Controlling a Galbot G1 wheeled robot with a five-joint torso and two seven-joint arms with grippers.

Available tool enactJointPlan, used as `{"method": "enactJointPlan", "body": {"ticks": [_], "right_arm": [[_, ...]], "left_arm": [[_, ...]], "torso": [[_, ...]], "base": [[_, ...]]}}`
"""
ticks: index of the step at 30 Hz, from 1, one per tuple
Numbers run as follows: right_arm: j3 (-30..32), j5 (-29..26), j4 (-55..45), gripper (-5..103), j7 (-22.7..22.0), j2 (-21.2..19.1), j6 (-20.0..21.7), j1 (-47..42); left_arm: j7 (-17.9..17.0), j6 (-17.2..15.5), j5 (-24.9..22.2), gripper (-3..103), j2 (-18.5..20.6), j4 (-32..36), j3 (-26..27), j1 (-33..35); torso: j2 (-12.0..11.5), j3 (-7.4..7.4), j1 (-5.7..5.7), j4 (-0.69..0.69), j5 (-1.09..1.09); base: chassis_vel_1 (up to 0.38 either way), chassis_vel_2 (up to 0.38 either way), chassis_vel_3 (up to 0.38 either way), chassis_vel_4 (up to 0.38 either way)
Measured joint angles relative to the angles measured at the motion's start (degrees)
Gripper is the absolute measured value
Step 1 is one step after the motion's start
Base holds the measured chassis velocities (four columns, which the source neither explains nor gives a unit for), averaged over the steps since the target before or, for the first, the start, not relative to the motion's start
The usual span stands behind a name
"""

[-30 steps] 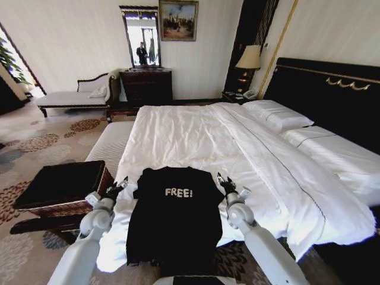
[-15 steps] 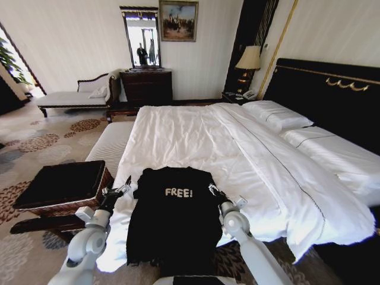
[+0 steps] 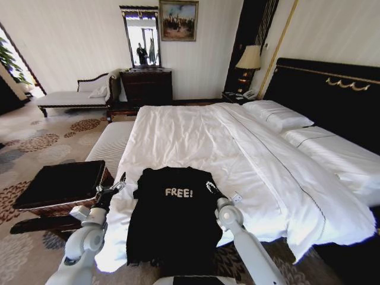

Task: Fold the clothes on the bed and place them into the basket.

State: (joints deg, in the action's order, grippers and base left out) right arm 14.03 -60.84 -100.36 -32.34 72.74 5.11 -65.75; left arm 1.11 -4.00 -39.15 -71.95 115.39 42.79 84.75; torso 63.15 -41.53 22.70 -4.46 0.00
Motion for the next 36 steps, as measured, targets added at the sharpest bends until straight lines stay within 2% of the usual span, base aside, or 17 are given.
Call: {"method": "enactJointPlan", "body": {"ticks": [3,8,11,19,26,27,29,30,31,32,35,36], "right_arm": [[0.0,-1.2,-2.0,100,-1.8,-0.2,0.0,-1.0],[-0.6,-6.9,-5.8,100,-9.1,1.7,0.1,-3.1],[-0.4,-8.7,-6.2,100,-10.3,2.4,0.0,-4.0],[0.2,-10.4,-5.9,100,-10.2,3.0,-0.5,-4.5],[0.7,-10.3,-4.7,103,-8.8,3.9,-2.8,-2.9],[0.7,-10.1,-4.5,95,-8.8,4.0,-3.1,-2.8],[0.7,-9.8,-4.4,95,-8.8,4.0,-3.3,-2.8],[0.7,-9.7,-4.3,85,-8.8,4.0,-3.5,-2.7],[0.8,-9.3,-3.9,85,-8.7,4.0,-3.9,-2.7],[0.9,-9.1,-3.7,74,-8.7,4.0,-4.3,-2.7],[1.2,-8.6,-3.4,74,-8.7,4.0,-4.8,-2.7],[1.3,-8.4,-3.3,63,-8.8,4.0,-5.0,-2.8]], "left_arm": [[-0.1,0.0,0.4,100,0.0,-0.1,-0.2,-0.1],[-0.5,-0.1,0.6,100,0.2,-0.5,0.0,-0.3],[-0.6,-0.1,0.7,100,0.2,-0.6,0.0,-0.2],[-0.9,-0.1,1.1,100,-0.2,-0.8,-0.1,-0.1],[-1.1,-0.1,2.2,100,-0.9,0.1,-0.1,0.8],[-1.1,0.0,2.3,100,-0.9,0.3,0.0,1.0],[-1.2,0.0,2.4,100,-1.0,0.5,0.2,1.2],[-1.2,0.0,2.4,100,-1.0,0.7,0.3,1.4],[-1.2,0.0,2.4,100,-1.1,1.1,0.4,1.7],[-1.3,0.1,2.5,100,-1.1,1.3,0.5,1.9],[-1.3,0.1,2.5,100,-1.1,1.7,0.6,2.3],[-1.3,0.1,2.6,100,-1.1,1.9,0.6,2.4]], "torso": [[0.0,0.00,0.00,-0.01,0.00],[0.0,0.00,0.00,0.01,0.00],[0.0,0.00,0.00,0.01,0.00],[0.0,0.00,0.00,0.00,0.00],[0.0,0.00,0.00,0.00,0.00],[0.0,0.00,0.00,0.00,0.00],[0.0,0.00,0.00,0.00,0.00],[0.0,0.00,0.00,0.00,0.00],[0.0,0.00,0.00,0.00,0.00],[0.0,0.00,0.00,0.01,0.00],[0.0,0.00,0.00,0.00,0.00],[0.0,0.00,0.00,0.00,0.01]], "base": [[0.000,0.000,0.000,0.000],[0.000,0.000,0.000,0.000],[0.000,0.000,0.000,0.000],[0.000,0.000,0.000,0.000],[0.000,0.000,0.000,0.000],[0.000,0.000,0.000,0.000],[0.000,0.000,0.000,0.000],[0.000,0.000,0.000,0.000],[0.000,0.000,0.000,0.000],[0.000,0.000,0.000,0.000],[0.000,0.000,0.000,0.000],[0.000,0.000,0.000,0.000]]}}
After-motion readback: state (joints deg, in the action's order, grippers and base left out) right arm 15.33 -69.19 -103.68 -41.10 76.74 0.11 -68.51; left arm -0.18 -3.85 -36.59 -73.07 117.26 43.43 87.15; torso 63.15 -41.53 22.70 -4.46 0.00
